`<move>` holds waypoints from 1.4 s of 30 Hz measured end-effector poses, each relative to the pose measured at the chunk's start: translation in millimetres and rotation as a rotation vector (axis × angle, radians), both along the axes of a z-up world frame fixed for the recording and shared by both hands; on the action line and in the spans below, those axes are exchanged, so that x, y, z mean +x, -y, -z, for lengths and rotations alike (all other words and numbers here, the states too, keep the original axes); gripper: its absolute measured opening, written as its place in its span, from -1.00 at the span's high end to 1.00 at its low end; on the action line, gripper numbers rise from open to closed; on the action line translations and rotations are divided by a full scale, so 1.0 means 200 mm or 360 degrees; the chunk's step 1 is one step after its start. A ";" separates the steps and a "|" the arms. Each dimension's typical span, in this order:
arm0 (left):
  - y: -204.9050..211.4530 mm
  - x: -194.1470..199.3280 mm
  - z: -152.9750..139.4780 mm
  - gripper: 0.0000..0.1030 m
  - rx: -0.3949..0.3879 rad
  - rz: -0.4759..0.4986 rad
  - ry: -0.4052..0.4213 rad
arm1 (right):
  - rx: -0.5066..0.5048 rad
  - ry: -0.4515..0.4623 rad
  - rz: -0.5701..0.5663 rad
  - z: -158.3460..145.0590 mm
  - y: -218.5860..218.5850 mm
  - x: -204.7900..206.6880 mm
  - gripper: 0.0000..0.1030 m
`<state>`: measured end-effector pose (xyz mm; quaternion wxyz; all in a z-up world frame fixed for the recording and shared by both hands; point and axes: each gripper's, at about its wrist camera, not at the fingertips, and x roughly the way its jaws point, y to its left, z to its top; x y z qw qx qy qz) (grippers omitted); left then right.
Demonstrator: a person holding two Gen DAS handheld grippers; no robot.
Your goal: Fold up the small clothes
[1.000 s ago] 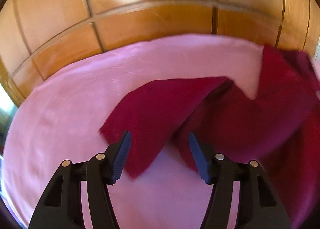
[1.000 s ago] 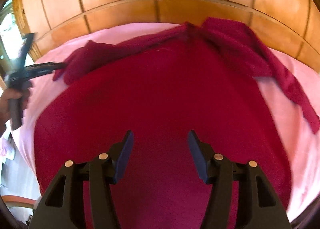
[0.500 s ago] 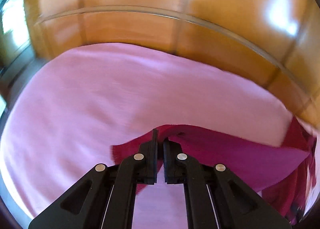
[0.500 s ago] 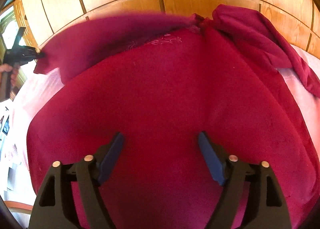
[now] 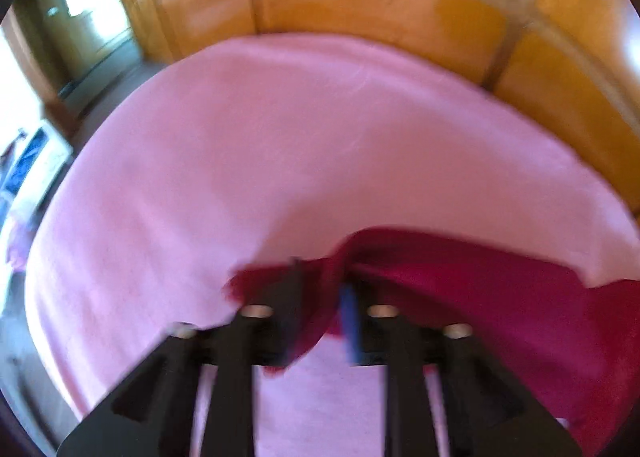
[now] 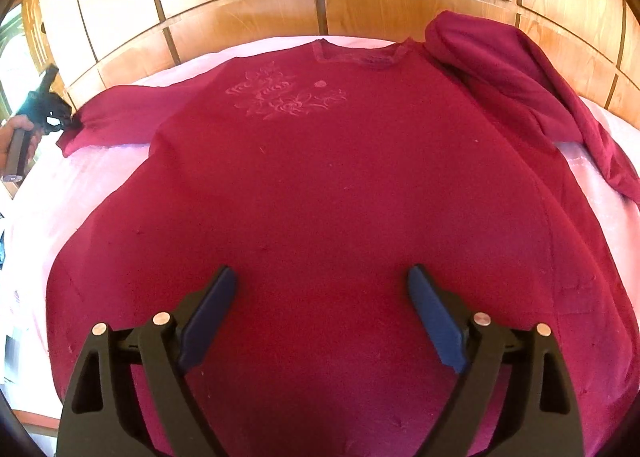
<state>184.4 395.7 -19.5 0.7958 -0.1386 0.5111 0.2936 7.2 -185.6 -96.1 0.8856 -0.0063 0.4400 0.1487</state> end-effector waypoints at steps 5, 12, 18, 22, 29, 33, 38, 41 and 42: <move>-0.24 -0.23 0.03 -0.20 0.0206 -0.0364 -0.0195 | 0.0001 0.0017 -0.0001 0.00 0.00 0.00 -0.71; -0.40 -0.63 -0.12 -0.19 0.0111 -0.0560 0.0066 | -0.0023 0.0042 0.0011 0.01 -0.02 -0.01 -0.74; -0.17 -0.54 -0.04 -0.20 -0.0338 -0.0216 0.0371 | -0.0069 0.0035 0.0017 0.00 -0.04 0.00 -0.76; -0.15 -0.42 0.07 -0.31 -0.0516 -0.0278 0.0438 | -0.0081 0.0044 0.0021 0.00 -0.05 -0.01 -0.77; -0.21 -0.35 0.11 0.05 -0.0537 -0.0451 0.0676 | -0.0102 0.0057 0.0036 0.01 -0.07 0.00 -0.81; -0.22 -0.39 0.08 0.87 -0.0542 -0.0360 0.0686 | -0.0100 0.0068 0.0038 0.02 -0.07 -0.01 -0.82; -0.21 -0.59 0.03 0.87 -0.0423 -0.0369 0.0703 | -0.0096 0.0073 0.0037 0.02 -0.07 -0.01 -0.83; -0.21 -0.58 0.11 0.85 -0.0366 -0.0370 0.0527 | -0.0098 0.0076 0.0031 0.02 -0.06 0.00 -0.85; -0.20 -0.58 0.11 0.84 -0.0348 -0.0379 0.0528 | -0.0096 0.0075 0.0030 0.02 -0.06 0.00 -0.85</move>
